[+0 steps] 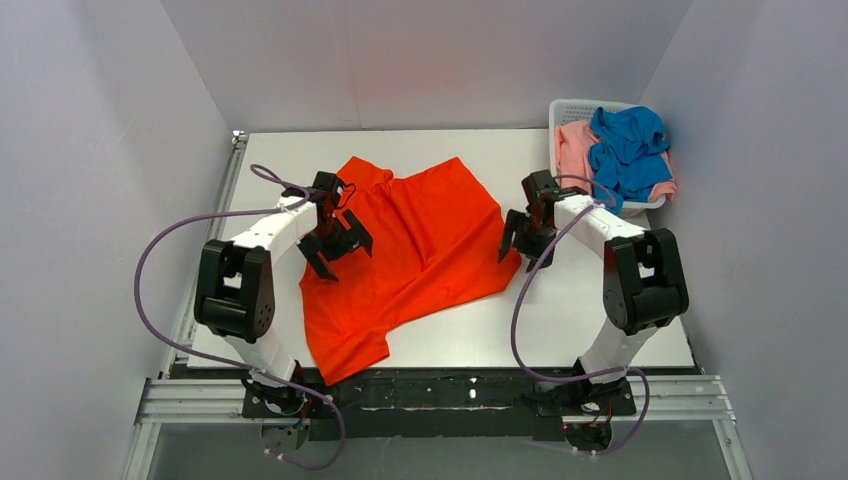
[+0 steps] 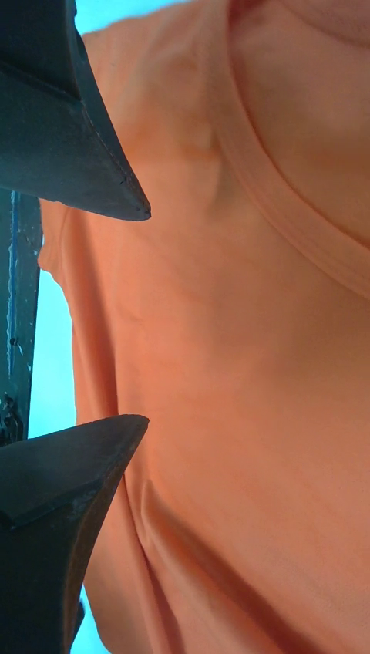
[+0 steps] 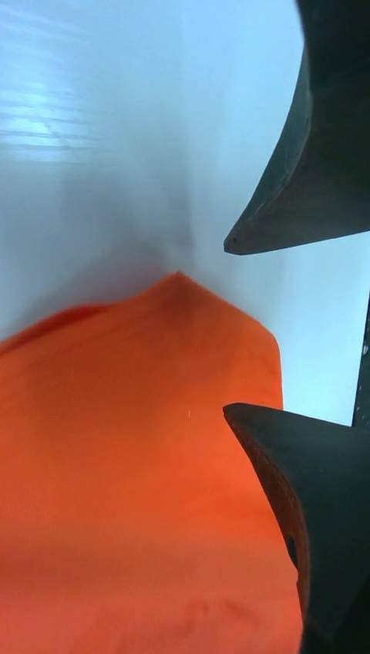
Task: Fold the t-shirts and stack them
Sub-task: Flatten out the tshirt
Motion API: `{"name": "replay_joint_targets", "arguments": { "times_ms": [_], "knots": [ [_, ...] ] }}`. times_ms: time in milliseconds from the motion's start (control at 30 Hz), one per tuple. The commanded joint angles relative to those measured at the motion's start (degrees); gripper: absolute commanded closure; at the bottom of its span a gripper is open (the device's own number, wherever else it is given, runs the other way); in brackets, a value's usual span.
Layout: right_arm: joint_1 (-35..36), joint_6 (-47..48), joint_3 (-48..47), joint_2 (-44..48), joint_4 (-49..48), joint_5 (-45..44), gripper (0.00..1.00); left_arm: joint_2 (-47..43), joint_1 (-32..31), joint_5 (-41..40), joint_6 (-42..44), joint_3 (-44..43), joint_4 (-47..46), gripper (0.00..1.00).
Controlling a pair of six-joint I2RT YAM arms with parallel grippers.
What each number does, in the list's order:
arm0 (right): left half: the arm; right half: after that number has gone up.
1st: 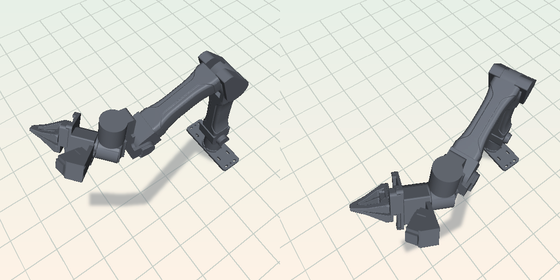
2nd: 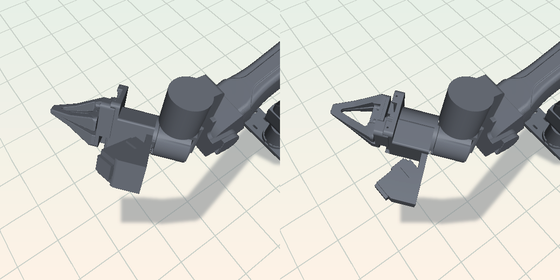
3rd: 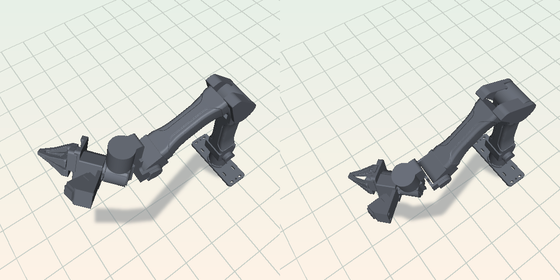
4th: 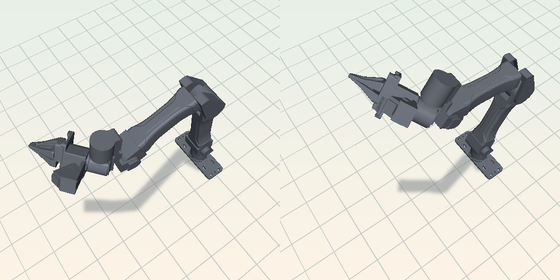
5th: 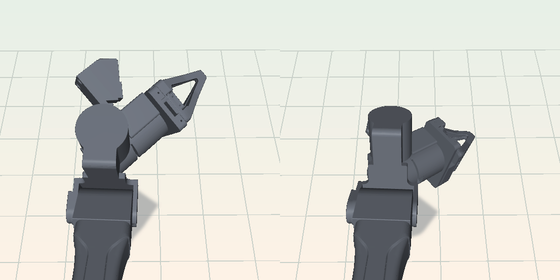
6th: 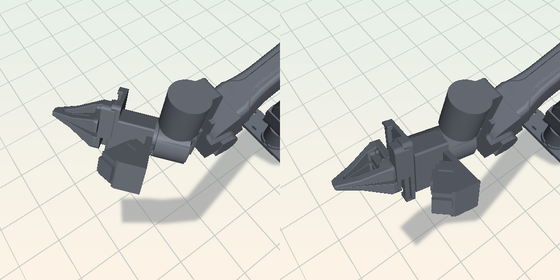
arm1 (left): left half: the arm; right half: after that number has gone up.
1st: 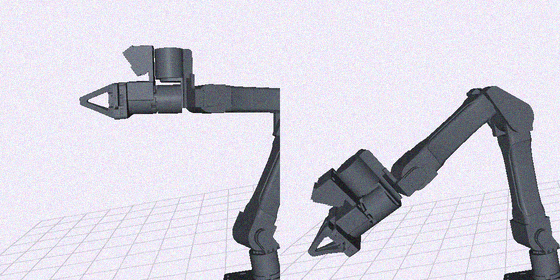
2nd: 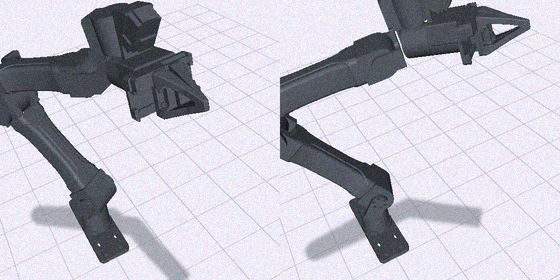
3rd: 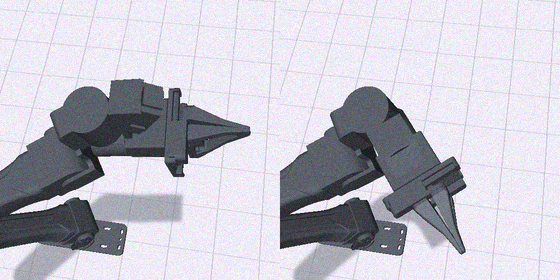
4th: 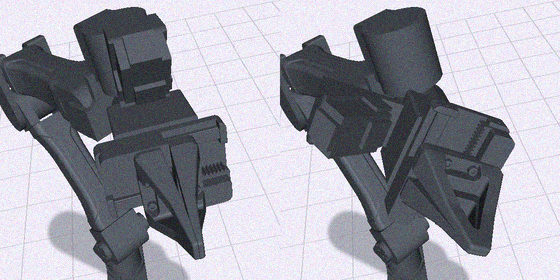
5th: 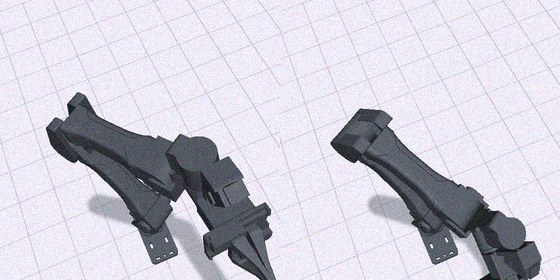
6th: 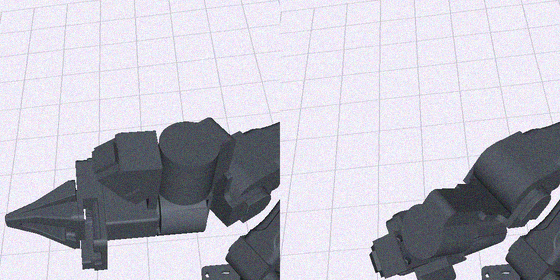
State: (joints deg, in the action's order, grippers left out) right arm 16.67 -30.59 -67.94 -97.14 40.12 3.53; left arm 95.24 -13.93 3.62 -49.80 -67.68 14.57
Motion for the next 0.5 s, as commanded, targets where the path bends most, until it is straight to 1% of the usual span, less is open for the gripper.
{"name": "replay_joint_targets", "arguments": {
  "times_ms": [0,33,67,100,167,200,233,267,367,400,467],
  "knots": [
    [-0.1,-1.4,3.24,-1.83,-4.55,0.75,0.26,4.73,0.16,4.13,3.4,-1.59,3.53,0.02],
    [-0.14,-1.21,3.02,-2.57,-4.45,0.84,0.31,5.44,0.25,4.1,3.75,-1.92,4.47,0.02],
    [-0.14,-1.1,2.48,-3.37,-3.73,0.86,0.38,5.93,0.16,4.13,4.0,-1.95,5.07,0.02],
    [-0.14,-1.15,2.09,-4.0,-3.06,0.86,0.5,5.88,0.22,4.34,4.06,-1.56,5.03,0.02],
    [-0.04,-1.81,2.66,-4.02,-2.89,1.0,0.79,5.38,0.17,3.84,4.29,0.13,4.49,0.02],
    [-0.01,-1.86,2.94,-3.76,-2.97,1.03,0.89,5.13,0.21,3.39,4.66,0.6,4.4,0.02],
    [-0.02,-1.88,2.94,-3.54,-2.35,0.93,0.96,4.89,0.22,2.87,4.96,0.99,4.54,0.02],
    [0.14,-1.86,2.64,-3.31,-0.78,0.41,0.99,4.82,0.27,2.37,5.24,1.18,4.85,0.02],
    [1.12,-2.7,1.71,-1.76,7.17,-2.99,0.99,4.56,0.24,1.38,5.92,1.53,5.63,0.02],
    [1.69,-3.65,1.75,-0.77,10.08,-5.92,0.99,4.29,0.25,1.31,6.06,1.86,5.51,0.02],
    [2.91,-6.61,2.35,1.57,16.43,-9.74,0.94,3.87,0.18,1.12,6.1,2.62,5.2,0.02]
  ]
}}
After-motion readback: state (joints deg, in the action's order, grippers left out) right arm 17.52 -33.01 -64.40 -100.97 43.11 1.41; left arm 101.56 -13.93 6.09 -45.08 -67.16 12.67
